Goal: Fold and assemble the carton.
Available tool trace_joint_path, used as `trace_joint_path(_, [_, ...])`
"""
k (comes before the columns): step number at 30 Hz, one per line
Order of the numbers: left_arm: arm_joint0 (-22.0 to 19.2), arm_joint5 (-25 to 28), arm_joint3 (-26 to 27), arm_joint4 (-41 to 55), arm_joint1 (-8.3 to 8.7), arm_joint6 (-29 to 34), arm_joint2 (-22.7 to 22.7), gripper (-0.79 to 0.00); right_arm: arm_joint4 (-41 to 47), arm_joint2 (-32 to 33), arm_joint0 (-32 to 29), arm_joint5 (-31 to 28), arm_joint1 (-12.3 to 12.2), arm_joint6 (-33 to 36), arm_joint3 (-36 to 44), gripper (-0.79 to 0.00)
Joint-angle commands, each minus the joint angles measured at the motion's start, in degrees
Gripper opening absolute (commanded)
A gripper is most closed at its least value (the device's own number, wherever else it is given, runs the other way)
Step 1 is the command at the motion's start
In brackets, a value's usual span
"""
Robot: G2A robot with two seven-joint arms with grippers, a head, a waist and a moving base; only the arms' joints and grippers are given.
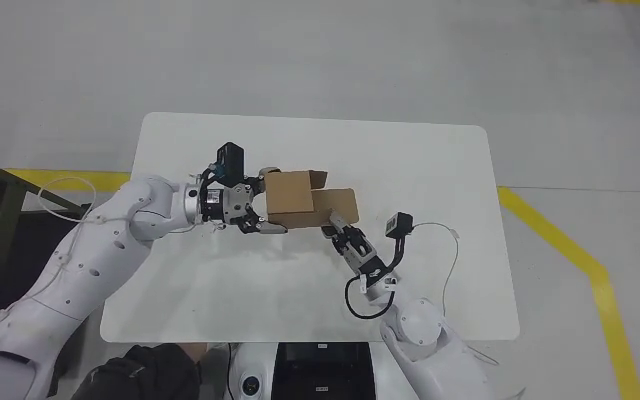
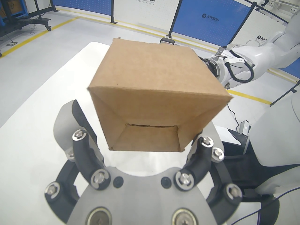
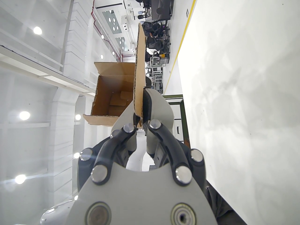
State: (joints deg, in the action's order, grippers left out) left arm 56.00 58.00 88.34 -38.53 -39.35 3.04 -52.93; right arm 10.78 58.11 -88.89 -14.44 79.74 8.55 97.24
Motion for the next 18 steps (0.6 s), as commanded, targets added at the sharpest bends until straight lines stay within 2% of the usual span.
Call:
trace_joint_path(1, [0.2, 0.0, 0.0, -0.8, 0.15, -0.9, -0.1, -0.068, 0.0, -0.1, 0.1, 0.0, 0.0, -0.1, -0.1, -0.785])
trace_joint_path(7, [0.5, 0.0, -0.1, -2.3, 0.46, -2.5, -0.2, -0.037, -0.1, -0.1, 0.1, 0.3, 0.1, -0.2, -0.1, -0.785])
trace_joint_path(13, [0.7, 0.0, -0.2, -3.0, 0.69, -3.4, 0.0, -0.049, -0.5, -0.2, 0.2, 0.1, 0.1, -0.5, -0.1, -0.785])
trace_joint_path(18, [0.7, 0.0, -0.3, -2.8, 0.96, -3.5, 0.4, -0.142, -1.5, -0.4, 0.4, -0.1, 0.1, -0.7, -0.3, -0.785])
